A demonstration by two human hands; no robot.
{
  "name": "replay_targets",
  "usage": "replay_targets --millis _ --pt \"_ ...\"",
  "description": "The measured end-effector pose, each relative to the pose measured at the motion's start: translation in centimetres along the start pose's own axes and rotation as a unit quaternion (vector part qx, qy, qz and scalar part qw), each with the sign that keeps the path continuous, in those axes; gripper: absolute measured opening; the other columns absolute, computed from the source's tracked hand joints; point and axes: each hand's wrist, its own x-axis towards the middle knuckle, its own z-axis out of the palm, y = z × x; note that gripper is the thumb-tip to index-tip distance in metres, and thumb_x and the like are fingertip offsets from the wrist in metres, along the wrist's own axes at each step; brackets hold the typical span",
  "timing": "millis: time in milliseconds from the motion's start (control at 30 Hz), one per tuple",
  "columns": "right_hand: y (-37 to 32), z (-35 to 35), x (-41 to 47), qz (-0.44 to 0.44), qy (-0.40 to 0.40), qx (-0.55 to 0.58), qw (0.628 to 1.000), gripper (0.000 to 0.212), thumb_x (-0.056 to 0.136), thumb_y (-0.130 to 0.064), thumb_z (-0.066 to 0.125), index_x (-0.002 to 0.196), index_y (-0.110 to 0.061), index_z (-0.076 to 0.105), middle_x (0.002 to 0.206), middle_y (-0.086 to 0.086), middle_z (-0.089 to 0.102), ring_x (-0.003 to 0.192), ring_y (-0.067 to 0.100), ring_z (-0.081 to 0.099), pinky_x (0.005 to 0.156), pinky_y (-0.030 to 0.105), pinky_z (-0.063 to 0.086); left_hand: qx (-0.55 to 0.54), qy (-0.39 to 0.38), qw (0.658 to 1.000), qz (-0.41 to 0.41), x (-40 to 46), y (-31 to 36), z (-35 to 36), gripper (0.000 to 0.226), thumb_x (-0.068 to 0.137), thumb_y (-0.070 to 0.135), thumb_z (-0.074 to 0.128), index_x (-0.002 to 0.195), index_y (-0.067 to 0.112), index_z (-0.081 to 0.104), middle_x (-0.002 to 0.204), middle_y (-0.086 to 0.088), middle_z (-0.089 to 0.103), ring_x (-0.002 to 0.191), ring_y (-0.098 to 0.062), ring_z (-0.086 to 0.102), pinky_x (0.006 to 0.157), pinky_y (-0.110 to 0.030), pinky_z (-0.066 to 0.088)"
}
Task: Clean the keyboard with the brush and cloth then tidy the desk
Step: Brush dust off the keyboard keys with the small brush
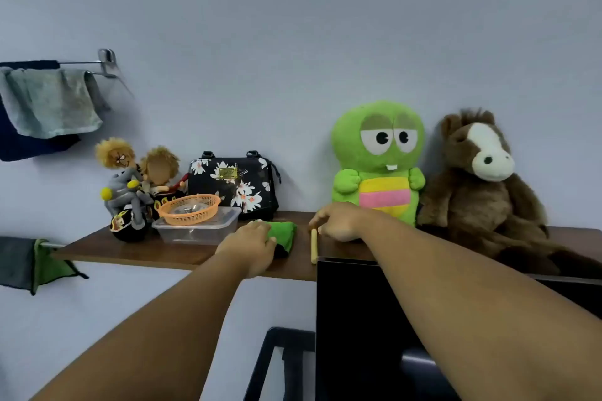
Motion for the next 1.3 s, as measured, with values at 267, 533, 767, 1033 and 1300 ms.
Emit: replay_targets --millis 267,533,767,1033,1300 --pt "-0.9 1.9 3.1 0.015 -0.096 -0.073 0.993 0.033 0.093 -0.007 0.050 0.117 -0.015 0.071 0.113 -0.001 0.070 0.065 0.007 0.053 0.058 0.013 0.042 0.040 -0.018 0.999 0.005 1.0 -2.6 2.9 0.057 0.101 0.044 0.025 0.153 0.020 0.021 0.162 0.000 0.011 0.149 -0.017 0.009 0.119 -0.041 0.014" --pt "-1.3 2.6 4.0 0.066 -0.066 -0.036 0.995 0.017 0.080 -0.013 0.071 0.094 -0.006 0.076 0.095 0.017 0.075 0.082 0.029 0.072 0.078 0.038 0.058 0.037 -0.008 0.999 0.013 1.0 -3.1 3.8 0.057 0.101 0.044 0.023 0.153 0.021 0.019 0.162 0.001 0.011 0.149 -0.016 0.007 0.120 -0.041 0.012" --pt "-1.1 0.8 1.1 0.058 0.072 0.063 0.994 0.012 0.078 -0.004 0.065 0.082 -0.009 0.075 0.066 0.002 0.072 0.065 0.016 0.061 0.064 0.027 0.053 0.032 0.005 0.999 0.027 0.3 -1.3 2.0 0.056 0.102 0.042 0.022 0.154 0.021 0.018 0.162 0.001 0.009 0.149 -0.016 0.006 0.119 -0.041 0.009" --pt "0.6 -3.1 -5.9 0.031 0.233 0.245 0.941 0.019 0.080 -0.005 0.061 0.079 -0.018 0.076 0.040 -0.013 0.058 0.041 0.009 0.054 0.048 0.016 0.045 0.002 0.099 0.991 0.088 -1.9 3.7 -0.5 0.055 0.101 0.042 0.025 0.153 0.023 0.022 0.161 0.002 0.015 0.148 -0.014 0.011 0.119 -0.041 0.012" --pt "5.8 -1.6 -15.2 -0.017 0.286 0.341 0.895 0.018 0.079 -0.012 0.065 0.080 -0.024 0.079 0.057 -0.006 0.064 0.055 0.007 0.052 0.061 0.024 0.044 -0.055 0.217 0.968 0.115 -8.7 11.1 1.6 0.062 0.093 0.044 0.020 0.148 0.019 0.034 0.158 -0.001 0.026 0.147 -0.017 0.017 0.119 -0.042 0.014"
